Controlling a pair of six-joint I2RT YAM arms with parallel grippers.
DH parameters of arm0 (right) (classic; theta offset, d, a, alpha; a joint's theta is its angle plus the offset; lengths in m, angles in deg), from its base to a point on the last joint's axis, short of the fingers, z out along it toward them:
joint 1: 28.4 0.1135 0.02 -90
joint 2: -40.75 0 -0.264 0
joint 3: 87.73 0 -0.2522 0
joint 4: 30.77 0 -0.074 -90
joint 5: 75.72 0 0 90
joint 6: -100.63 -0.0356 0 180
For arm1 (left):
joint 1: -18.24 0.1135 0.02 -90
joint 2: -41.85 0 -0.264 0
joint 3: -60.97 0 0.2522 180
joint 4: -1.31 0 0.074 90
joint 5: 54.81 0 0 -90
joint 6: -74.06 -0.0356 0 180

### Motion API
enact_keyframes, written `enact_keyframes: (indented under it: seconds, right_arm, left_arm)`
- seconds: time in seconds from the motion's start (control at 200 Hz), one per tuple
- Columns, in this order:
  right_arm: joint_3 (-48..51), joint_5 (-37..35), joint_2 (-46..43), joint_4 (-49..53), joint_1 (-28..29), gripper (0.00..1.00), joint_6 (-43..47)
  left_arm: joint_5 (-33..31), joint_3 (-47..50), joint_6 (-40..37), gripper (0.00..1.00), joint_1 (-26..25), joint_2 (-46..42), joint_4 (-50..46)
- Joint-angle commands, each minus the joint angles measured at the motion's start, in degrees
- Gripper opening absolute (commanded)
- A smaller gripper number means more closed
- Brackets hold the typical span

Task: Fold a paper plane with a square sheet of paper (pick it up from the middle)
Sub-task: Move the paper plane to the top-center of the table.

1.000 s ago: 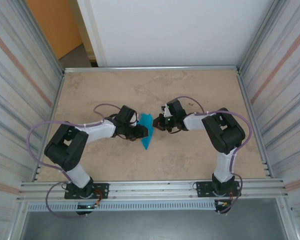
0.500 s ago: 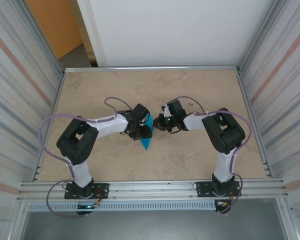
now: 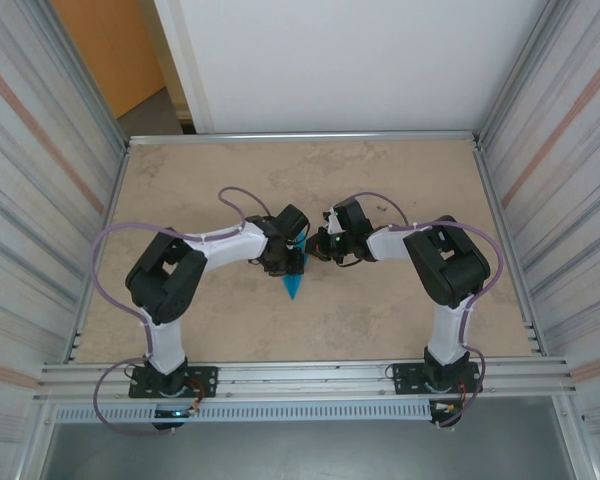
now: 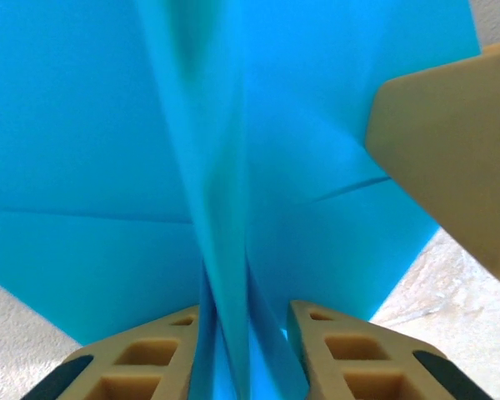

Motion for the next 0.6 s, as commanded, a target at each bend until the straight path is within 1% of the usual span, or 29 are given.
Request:
enact_keyframes:
  seconds: [0.0, 0.13, 0.266, 0.381, 0.456, 0.596]
  right_arm:
    - [0.34, 1.58, -0.15, -0.24, 0.06, 0.13, -0.37]
    - [0.32, 1.11, -1.81, 0.75, -0.48, 0.20, -0.40]
    - [1.88, -2.03, -5.99, 2.49, -2.22, 0.34, -0.37]
    - [3.99, -7.07, -10.77, 5.52, -4.15, 0.45, 1.07]
    - [4.80, -11.79, -14.23, 8.95, -5.00, 0.51, 2.95]
    - [6.37, -18.84, -19.53, 13.56, -6.52, 0.57, 5.29]
  left_arm:
    - [-2.06, -1.74, -0.74, 0.29, -0.37, 0.72, -3.13]
    - [-2.71, -2.28, -1.10, 0.22, -0.41, 0.98, -3.70]
    - [-3.77, -2.97, -2.02, 0.14, -0.35, 0.63, -4.18]
    - [-4.60, -4.41, -4.23, 0.11, 0.02, 0.23, -4.45]
    - [-4.95, -5.58, -5.84, 0.11, 0.84, 0.30, -4.61]
    - [-5.80, -9.17, -8.68, 0.10, 3.25, 1.44, -5.30]
